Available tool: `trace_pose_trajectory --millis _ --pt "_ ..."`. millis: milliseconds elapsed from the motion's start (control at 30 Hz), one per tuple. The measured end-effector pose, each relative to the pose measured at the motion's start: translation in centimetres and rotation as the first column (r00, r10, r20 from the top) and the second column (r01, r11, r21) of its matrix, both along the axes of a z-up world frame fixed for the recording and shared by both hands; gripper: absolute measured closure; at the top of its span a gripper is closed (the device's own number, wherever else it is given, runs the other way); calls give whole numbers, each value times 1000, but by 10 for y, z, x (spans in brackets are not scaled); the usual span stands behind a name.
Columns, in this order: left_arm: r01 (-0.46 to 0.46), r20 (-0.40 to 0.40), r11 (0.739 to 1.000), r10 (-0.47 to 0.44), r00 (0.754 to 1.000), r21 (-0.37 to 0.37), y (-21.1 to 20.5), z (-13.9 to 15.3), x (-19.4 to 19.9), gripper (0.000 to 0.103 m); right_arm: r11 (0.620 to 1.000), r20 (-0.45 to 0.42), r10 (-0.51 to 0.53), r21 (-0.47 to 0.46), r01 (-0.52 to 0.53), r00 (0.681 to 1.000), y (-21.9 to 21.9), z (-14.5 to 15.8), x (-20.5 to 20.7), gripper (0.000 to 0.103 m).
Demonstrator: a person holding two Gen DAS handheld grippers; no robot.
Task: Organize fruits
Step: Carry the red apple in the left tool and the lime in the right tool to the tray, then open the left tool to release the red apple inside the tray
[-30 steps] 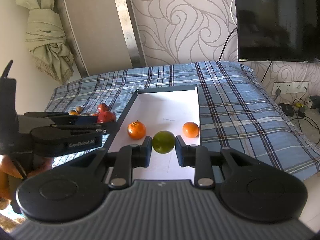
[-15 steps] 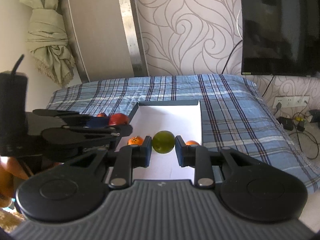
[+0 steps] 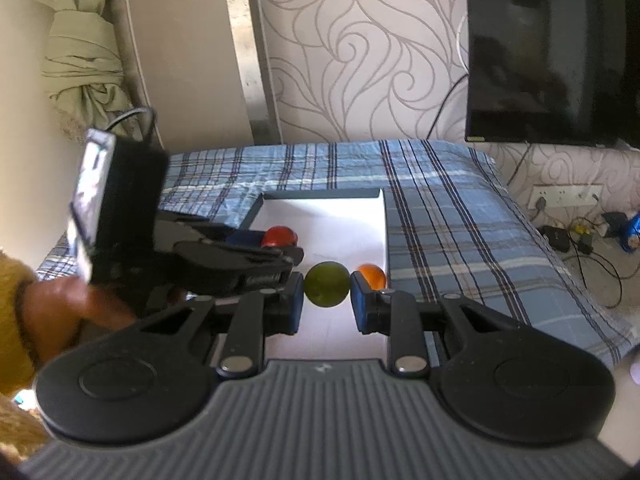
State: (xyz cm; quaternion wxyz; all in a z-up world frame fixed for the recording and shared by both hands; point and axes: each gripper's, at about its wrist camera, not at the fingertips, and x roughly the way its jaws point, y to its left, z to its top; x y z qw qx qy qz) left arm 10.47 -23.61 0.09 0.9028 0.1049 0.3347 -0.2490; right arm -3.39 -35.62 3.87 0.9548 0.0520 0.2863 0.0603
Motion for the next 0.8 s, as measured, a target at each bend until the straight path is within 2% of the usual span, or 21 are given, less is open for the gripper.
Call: trace_pose_trajectory --millis 433,633,800 --pt "0 -11 1000 0 1000 4 -12 -2 30 64 998 -53 -59 0 59 997 -8 -10 -11 75" --pt "-21 -70 1000 22 997 9 -13 -7 45 64 999 -62 -53 -3 53 997 -7 -10 -12 75" --pt "-31 -49 999 32 998 25 -15 -7 44 63 998 -63 -59 11 60 996 -10 -11 -17 75"
